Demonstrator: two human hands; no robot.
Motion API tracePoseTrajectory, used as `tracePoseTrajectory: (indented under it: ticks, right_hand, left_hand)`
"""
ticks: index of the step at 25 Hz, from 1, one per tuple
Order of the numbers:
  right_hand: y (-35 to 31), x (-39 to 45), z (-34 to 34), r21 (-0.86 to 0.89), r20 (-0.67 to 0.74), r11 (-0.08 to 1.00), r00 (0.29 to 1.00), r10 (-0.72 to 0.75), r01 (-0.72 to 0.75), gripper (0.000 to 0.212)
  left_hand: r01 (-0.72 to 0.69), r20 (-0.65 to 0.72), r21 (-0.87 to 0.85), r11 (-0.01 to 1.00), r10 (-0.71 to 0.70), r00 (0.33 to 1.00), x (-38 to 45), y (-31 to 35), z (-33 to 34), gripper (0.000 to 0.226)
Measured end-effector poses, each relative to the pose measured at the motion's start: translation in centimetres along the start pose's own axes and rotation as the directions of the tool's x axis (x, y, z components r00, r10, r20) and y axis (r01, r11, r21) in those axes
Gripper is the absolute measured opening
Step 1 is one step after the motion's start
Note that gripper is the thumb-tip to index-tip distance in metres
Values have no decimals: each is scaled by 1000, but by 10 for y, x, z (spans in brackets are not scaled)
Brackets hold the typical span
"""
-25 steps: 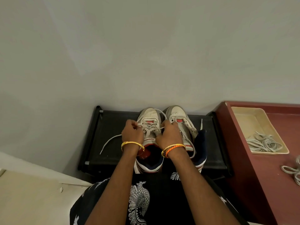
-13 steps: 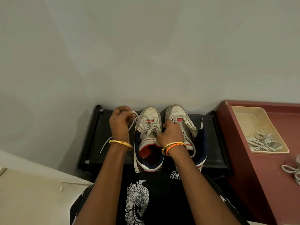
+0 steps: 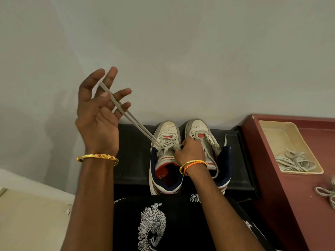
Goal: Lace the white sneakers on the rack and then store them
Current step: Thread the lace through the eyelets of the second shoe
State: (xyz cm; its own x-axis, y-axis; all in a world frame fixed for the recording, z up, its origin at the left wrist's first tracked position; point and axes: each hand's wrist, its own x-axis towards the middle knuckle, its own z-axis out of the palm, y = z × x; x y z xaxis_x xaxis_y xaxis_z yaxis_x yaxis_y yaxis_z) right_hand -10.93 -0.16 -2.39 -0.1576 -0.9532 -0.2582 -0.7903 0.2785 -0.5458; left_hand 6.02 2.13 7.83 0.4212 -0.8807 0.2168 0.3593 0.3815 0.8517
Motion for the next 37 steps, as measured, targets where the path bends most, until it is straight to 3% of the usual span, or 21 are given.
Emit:
tracePoseTrajectory:
  ticks: [2,3,4,6,7,9,11,13,15,17,18,20,22,23,25,26,27,29,32,34,37]
  right_hand:
    - [0,0,0,5,1,1000,1000,-2,2,37]
    - [0,0,0,9,4,1000,1000,-3,3,36]
    - [0,0,0,12,6,1000,1000,-4,4,35]
    - [1,1,1,8,7,1000,1000,-10,10,33]
    - [1,1,1,6,8,1000,1000,-12,12,32]
    - [1,3,2,2,10,1000,1000,-15,15,32]
    - [1,5,4,-15,14,1000,1000,-22,22,31]
    - [2,6,6,-28,26,999,999,-30,31,29]
    - [3,7,8,-42,37,999,999,-33,35,28]
    - [4,9,9,-41,44,999,999,-25,27,29]
    - [4,10,9,-35,45,999,999,-22,24,29]
    - [4,10,9,-29,46,999,999,-24,25,30]
    - [5,11,8,-24,50,999,998,-31,33,28]
    - [5,11,8,-26,51,999,998,-38,39,27]
    - [6,11,8,-31,49,998,998,-51,53,24]
    - [7,12,9,-34,43,998,998,-55,57,23]
    - [7,11,10,-46,34,997,997,-63,64,22]
    - [4,11,14,-100,18,991,996,-92,93,22]
    - [0,11,18,-125,-19,989,997,-77,74,23]
    - [1,13,18,-40,-53,999,999,-7,5,21]
    - [4,16,14,20,-66,999,997,39,-38,18]
  left_hand:
    - [42,-58,332,942,-24,998,2,-11,-1,28]
    - [119,-94,584,803,-79,992,3,-24,-6,30]
    - [224,-136,791,570,-193,972,1,-40,-13,37]
    - [374,-267,916,144,-476,838,-11,-68,-23,59]
    - [379,-316,925,12,-526,790,-16,-77,-23,65]
    - [243,-283,959,-147,-453,845,-23,-89,-16,65]
    - [-2,-56,989,-151,-380,924,-23,-101,-6,57]
    - [-195,122,972,-127,-437,891,-26,-113,3,46]
    - [-239,119,954,-180,-502,856,-30,-126,3,32]
    - [-196,104,964,-178,-428,898,-28,-130,-2,24]
    - [-171,122,978,-118,-342,932,-27,-129,-4,22]
    - [-36,49,983,178,-71,996,-23,-120,-5,18]
    - [129,-221,895,426,174,960,-16,-105,-9,16]
    - [223,-359,869,442,253,899,-14,-98,-14,20]
    - [423,-521,828,368,226,823,-13,-89,-24,45]
    - [454,-509,837,305,129,851,-16,-88,-27,57]
    - [417,-432,876,242,11,902,-21,-89,-27,61]
    - [199,-161,966,164,-220,962,-34,-99,-22,51]
    - [-147,133,989,-1,-428,894,-42,-121,-4,35]
    - [-239,173,966,-94,-448,877,-39,-133,7,27]
    - [-203,132,973,-110,-455,881,-31,-147,11,29]
